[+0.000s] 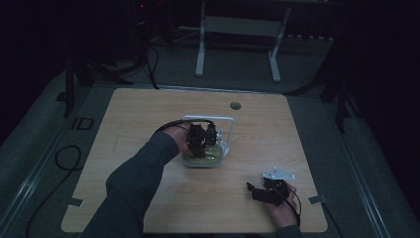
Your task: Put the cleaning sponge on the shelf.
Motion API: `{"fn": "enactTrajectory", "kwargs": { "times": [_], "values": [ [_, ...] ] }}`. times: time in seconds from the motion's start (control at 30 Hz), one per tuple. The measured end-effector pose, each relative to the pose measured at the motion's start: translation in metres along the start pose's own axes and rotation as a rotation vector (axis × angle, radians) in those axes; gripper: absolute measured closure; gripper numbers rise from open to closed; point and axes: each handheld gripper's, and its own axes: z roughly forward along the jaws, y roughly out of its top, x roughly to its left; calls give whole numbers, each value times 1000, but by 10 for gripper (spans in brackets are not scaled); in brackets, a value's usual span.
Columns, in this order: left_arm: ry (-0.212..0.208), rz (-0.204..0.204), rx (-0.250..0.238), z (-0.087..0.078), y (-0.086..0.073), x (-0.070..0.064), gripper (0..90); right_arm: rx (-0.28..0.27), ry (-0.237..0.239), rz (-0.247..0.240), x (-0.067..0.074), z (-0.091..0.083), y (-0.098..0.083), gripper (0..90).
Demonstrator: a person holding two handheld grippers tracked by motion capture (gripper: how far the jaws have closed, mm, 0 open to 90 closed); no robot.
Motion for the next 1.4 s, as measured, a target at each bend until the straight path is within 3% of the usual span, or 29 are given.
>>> {"fn": "enactTrajectory", "kwargs": {
  "times": [0.17, 0.23, 0.87, 1.4],
  "values": [
    [12, 0, 1, 1, 1, 1, 717, 0, 1, -1, 0, 0, 0, 247],
    [35, 1, 1, 1, 1, 2, 717, 0, 1, -1, 0, 0, 0, 246],
    [68, 10, 6, 3, 4, 4, 717, -1, 2, -3, 0, 0, 0, 247],
    [136, 5, 32, 14, 9, 7, 716, 0, 3, -4, 0, 0, 0, 246]
  ]
}}
